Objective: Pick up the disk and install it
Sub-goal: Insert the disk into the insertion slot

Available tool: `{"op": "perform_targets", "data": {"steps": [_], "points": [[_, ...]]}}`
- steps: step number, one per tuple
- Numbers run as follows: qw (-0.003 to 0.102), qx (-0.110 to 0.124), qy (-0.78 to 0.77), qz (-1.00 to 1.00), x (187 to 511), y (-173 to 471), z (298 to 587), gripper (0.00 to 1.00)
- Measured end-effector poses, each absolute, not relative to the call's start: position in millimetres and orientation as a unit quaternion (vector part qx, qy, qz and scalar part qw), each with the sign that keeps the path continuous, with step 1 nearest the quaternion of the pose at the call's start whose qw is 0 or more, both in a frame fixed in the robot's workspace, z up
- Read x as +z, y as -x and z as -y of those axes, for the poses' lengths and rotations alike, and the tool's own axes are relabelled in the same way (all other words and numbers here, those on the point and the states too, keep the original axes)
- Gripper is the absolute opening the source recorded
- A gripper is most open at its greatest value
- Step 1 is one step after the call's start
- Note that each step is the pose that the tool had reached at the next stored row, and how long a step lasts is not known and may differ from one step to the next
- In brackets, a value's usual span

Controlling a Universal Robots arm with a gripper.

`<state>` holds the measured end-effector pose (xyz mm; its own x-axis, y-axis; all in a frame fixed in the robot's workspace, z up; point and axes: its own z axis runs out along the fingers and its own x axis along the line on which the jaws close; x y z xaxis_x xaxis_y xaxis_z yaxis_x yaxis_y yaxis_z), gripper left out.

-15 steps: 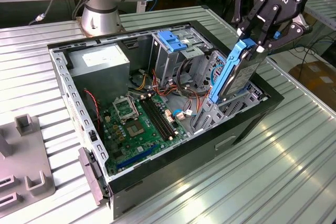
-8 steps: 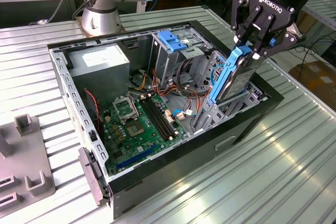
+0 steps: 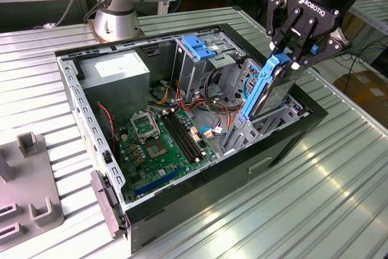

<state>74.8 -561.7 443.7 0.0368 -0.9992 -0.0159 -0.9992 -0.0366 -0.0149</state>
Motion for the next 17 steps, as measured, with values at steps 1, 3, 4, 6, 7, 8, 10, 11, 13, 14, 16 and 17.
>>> {"op": "perform_targets", "data": {"steps": [1, 3, 4, 6, 7, 8, 10, 11, 13, 14, 16, 17], "points": [[0.011, 0.001, 0.72, -0.694, 444, -75, 562, 0.37], [0.011, 0.001, 0.72, -0.694, 444, -75, 562, 0.44], [0.011, 0.001, 0.72, -0.694, 444, -75, 562, 0.44], [0.011, 0.001, 0.72, -0.694, 444, -75, 562, 0.44], [0.011, 0.001, 0.72, -0.694, 444, -75, 562, 0.44], [0.011, 0.001, 0.72, -0.694, 444, -75, 562, 0.44], [0.011, 0.001, 0.72, -0.694, 443, -75, 562, 0.35], [0.011, 0.001, 0.72, -0.694, 441, -75, 563, 0.35], [0.011, 0.001, 0.72, -0.694, 438, -75, 565, 0.17], [0.011, 0.001, 0.72, -0.694, 436, -75, 566, 0.17], [0.011, 0.001, 0.72, -0.694, 432, -75, 569, 0.11], [0.011, 0.001, 0.72, -0.694, 430, -76, 570, 0.1]]}}
